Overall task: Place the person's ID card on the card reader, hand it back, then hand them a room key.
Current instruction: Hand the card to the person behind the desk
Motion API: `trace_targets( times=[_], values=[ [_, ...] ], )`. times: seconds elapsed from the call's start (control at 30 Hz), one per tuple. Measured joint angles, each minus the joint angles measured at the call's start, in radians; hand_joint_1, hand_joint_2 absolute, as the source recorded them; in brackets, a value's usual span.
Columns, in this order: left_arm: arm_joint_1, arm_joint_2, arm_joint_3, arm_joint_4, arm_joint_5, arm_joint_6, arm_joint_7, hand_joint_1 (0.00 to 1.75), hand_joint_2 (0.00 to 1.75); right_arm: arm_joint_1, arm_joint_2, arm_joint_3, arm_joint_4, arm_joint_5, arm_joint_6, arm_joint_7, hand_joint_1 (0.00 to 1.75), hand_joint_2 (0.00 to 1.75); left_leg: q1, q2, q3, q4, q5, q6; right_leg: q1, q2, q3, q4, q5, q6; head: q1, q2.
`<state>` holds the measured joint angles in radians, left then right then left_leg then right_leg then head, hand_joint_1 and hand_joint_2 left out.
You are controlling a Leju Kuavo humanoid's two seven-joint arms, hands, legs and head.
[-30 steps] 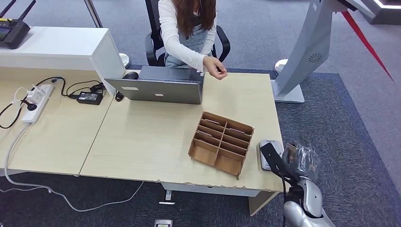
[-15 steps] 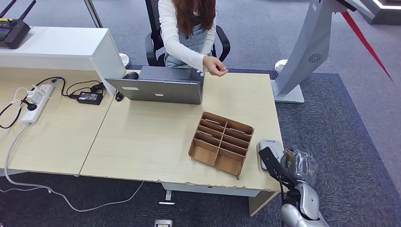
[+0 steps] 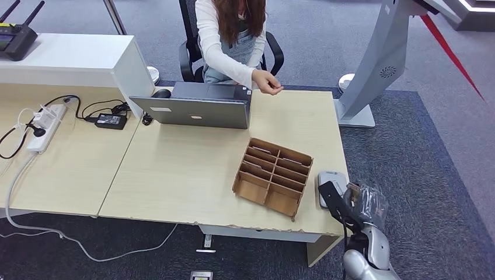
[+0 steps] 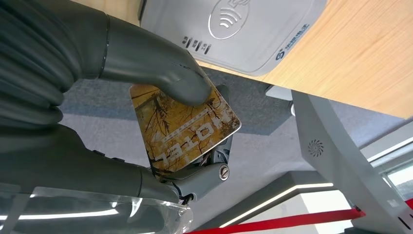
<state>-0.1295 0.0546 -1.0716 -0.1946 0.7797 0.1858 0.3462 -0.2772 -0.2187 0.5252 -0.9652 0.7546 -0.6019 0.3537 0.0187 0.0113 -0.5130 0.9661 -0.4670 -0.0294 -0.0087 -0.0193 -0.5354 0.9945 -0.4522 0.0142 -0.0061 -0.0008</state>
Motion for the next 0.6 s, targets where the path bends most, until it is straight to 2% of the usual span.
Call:
trace_targets(
  times=[0.1,0.23,0.3,0.47,0.6],
  values=[
    [0.0,0.0,0.0,0.0,0.001,0.002,-0.003,0.0,0.0,-0.013,0.006,0.004,-0.003,-0.006,-0.037,0.0,1.75,1.75,0.0,0.0,-0.001,0.0,0.0,0.0,0.0,0.0,0.001,0.0,0.0,0.0,0.0,0.0],
    [0.001,0.003,0.0,0.0,0.003,-0.006,-0.013,0.0,0.0,-0.043,0.029,0.008,-0.105,0.087,-0.037,0.109,1.75,1.75,0.0,0.0,-0.001,0.0,0.001,0.0,0.0,0.0,0.0,0.0,0.001,-0.001,0.0,0.0],
    [0.0,0.004,0.0,0.0,0.002,-0.007,-0.017,0.0,0.0,-0.068,0.042,0.014,-0.18,0.137,-0.019,0.126,1.75,1.75,0.0,0.0,-0.001,0.0,0.001,0.0,0.0,0.0,-0.001,0.0,0.001,-0.001,0.0,0.0],
    [0.002,0.003,0.0,0.0,-0.008,-0.003,-0.019,0.0,0.0,-0.154,0.06,0.033,-0.337,0.167,0.056,0.041,1.75,1.75,0.0,0.0,-0.002,0.0,0.001,0.0,0.001,0.0,-0.001,0.001,0.001,-0.001,0.0,0.0],
    [0.0,0.003,0.0,0.0,-0.015,-0.001,-0.02,0.0,0.0,-0.216,0.089,0.057,-0.417,0.179,0.093,0.012,1.75,1.75,0.0,0.0,-0.002,0.0,0.001,0.0,0.001,0.0,-0.001,0.001,0.001,-0.001,0.0,0.0]
  ],
)
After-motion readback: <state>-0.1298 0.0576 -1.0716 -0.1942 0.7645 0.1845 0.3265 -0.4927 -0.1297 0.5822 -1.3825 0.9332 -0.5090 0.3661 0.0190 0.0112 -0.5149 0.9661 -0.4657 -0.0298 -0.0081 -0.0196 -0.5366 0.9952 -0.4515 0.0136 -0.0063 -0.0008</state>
